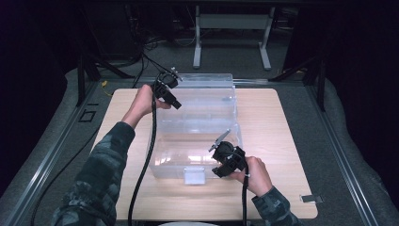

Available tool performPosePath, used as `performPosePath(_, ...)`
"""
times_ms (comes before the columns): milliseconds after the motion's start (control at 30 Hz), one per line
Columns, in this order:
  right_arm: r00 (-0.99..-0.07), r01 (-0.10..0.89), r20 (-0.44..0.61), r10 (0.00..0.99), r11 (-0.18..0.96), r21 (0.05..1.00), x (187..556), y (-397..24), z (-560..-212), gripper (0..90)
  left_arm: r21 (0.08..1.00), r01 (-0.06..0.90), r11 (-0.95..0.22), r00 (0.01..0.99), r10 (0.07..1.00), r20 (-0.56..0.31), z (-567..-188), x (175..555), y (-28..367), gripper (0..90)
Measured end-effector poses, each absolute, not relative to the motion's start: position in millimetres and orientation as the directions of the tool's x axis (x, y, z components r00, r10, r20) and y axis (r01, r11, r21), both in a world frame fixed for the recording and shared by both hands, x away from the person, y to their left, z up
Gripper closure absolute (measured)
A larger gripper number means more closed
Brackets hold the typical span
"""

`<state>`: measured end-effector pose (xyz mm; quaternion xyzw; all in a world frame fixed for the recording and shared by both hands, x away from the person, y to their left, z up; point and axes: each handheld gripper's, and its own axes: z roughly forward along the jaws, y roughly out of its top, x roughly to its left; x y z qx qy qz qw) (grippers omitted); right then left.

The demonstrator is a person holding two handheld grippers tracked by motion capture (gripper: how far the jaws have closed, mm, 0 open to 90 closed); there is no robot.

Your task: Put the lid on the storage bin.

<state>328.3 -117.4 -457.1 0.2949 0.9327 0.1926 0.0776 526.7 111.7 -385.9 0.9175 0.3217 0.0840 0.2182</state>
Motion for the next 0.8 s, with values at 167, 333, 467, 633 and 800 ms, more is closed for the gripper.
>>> performPosePath(167, -0.821, 0.512, -0.03, 0.57, 0.758, 0.406, 327, -115, -459, 66.4, 0.461, 0.54, -0.704, 0.785, 0.619, 0.026, -387, 524, 111, 67.4)
performPosePath(333, -0.822, 0.508, -0.032, 0.569, 0.758, 0.408, 326, -113, -460, 67.8, 0.464, 0.537, -0.704, 0.79, 0.613, 0.016, -387, 524, 113, 70.5)
performPosePath(467, -0.819, 0.5, -0.049, 0.572, 0.753, 0.428, 324, -114, -461, 67.8, 0.47, 0.536, -0.701, 0.787, 0.617, 0.022, -387, 522, 112, 71.2)
performPosePath(633, -0.809, 0.496, -0.078, 0.582, 0.748, 0.441, 320, -113, -463, 67.1, 0.474, 0.531, -0.702, 0.788, 0.615, 0.028, -388, 520, 111, 72.0)
performPosePath(800, -0.797, 0.503, -0.09, 0.597, 0.74, 0.448, 318, -112, -464, 66.6, 0.484, 0.525, -0.7, 0.789, 0.614, 0.032, -388, 518, 111, 73.1)
